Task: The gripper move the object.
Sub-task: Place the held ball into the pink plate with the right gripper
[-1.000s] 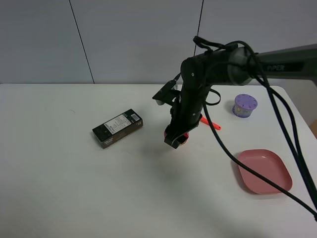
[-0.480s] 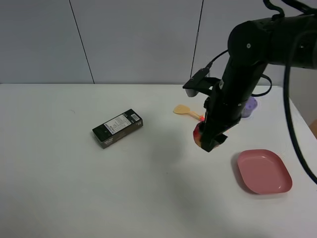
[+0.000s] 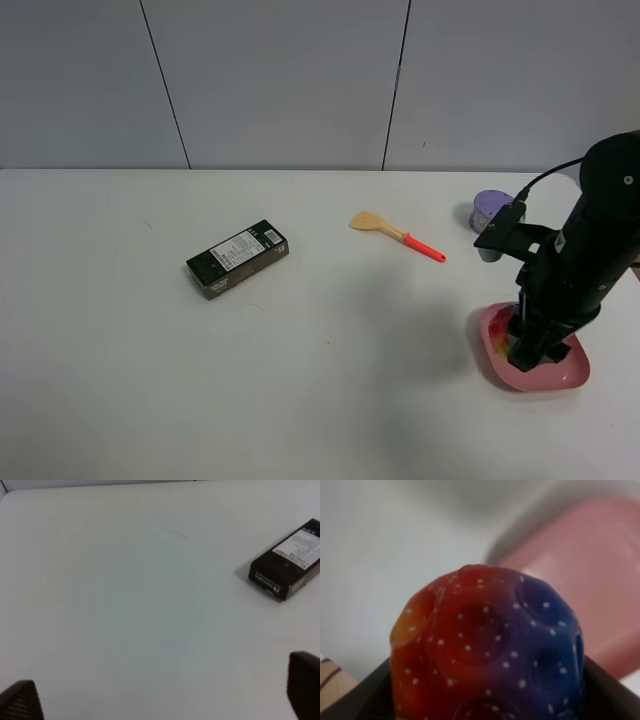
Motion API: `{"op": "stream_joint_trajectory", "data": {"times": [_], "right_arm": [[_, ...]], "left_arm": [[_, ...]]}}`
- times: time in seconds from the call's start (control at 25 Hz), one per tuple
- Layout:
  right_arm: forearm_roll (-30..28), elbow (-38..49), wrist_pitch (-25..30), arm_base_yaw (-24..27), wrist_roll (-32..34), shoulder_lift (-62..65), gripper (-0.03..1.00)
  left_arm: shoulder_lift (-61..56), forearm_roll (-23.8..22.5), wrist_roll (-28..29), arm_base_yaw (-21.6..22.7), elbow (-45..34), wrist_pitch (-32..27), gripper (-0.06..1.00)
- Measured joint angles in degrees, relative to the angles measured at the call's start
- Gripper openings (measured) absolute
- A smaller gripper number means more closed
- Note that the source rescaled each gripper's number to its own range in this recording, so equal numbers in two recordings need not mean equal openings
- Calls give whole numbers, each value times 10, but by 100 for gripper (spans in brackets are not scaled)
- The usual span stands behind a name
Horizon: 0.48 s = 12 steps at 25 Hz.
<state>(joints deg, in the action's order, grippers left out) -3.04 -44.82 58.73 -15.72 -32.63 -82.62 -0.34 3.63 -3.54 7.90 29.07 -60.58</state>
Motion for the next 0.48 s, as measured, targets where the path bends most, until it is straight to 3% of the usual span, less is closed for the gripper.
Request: {"op": "stream_joint_trajectory", "data": {"times": [0.32,0.48], "right_arm": [[-31,38,-66,112,-3,0,1],[-34,38,-84,123,-27,0,1]], "left_arm": [[0,1,0,0,0,0,100],[0,1,0,0,0,0,100]]}}
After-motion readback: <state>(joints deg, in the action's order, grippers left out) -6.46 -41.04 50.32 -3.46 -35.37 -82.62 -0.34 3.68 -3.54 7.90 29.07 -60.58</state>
